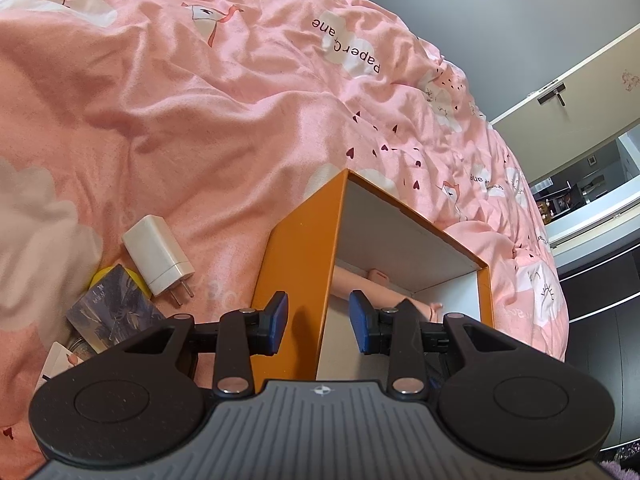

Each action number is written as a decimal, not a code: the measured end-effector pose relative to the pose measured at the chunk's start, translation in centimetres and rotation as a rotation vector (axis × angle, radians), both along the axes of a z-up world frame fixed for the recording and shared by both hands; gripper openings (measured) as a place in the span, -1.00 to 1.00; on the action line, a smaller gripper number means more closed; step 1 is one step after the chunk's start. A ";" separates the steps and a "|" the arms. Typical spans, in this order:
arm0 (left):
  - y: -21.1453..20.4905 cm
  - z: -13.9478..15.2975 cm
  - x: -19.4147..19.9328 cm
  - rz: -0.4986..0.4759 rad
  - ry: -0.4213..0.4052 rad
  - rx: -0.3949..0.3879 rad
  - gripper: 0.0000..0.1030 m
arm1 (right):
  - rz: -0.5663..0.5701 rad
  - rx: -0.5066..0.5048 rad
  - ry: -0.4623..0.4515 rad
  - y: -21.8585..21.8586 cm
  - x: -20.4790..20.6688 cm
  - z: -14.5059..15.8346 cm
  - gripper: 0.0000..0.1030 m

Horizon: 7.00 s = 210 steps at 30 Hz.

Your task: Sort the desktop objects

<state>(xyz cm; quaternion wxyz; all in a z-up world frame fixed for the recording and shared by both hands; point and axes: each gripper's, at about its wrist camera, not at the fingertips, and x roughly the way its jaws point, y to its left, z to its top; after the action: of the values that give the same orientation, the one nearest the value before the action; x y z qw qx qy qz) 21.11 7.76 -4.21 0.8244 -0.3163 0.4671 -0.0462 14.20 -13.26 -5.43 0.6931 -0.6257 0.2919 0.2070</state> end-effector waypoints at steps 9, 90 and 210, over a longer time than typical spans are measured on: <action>-0.1 0.0 -0.1 0.005 0.002 0.004 -0.27 | -0.002 0.069 0.034 0.5 1.2 0.2 -0.33; 2.4 4.5 -6.4 -0.035 -0.042 0.195 -0.27 | -0.429 1.186 0.642 -1.5 1.1 6.8 -0.06; 8.0 1.6 -7.7 -0.144 0.062 0.338 0.09 | -0.357 0.892 0.747 5.8 -1.3 14.4 0.01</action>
<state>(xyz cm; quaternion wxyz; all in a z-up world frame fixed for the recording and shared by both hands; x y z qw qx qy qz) 13.44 15.78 -2.57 0.8456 -0.1400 0.5149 -0.0161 12.87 -7.41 8.93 0.7630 -0.1015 0.5010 0.3957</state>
